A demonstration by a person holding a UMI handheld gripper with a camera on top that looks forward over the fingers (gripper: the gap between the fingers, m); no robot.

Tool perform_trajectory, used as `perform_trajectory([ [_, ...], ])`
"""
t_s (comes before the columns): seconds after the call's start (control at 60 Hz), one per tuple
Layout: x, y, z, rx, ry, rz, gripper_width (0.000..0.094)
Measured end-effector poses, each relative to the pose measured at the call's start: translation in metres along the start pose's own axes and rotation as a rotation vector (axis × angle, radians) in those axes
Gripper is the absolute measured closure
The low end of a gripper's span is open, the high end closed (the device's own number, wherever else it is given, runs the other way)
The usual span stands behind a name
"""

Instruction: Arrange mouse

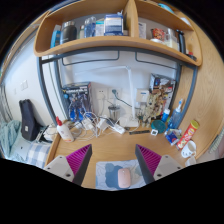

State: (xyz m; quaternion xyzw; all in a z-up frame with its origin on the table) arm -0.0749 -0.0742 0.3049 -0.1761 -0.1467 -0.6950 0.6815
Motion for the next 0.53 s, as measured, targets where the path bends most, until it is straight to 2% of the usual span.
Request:
perform_trajectory([
  [0.533,0.009,-0.011,-0.009,0.012,-0.025,0.006,0.0066],
])
Point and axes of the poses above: the point between the fingertips, and its own axes, seen from behind it with the camera up: y to the right, z up, x backward, against the way the camera looks, the point moved 6 cm from there along x, backward, against the way the camera looks, and after that the axes turned 10 degrees about y, right-handed, at the moved point
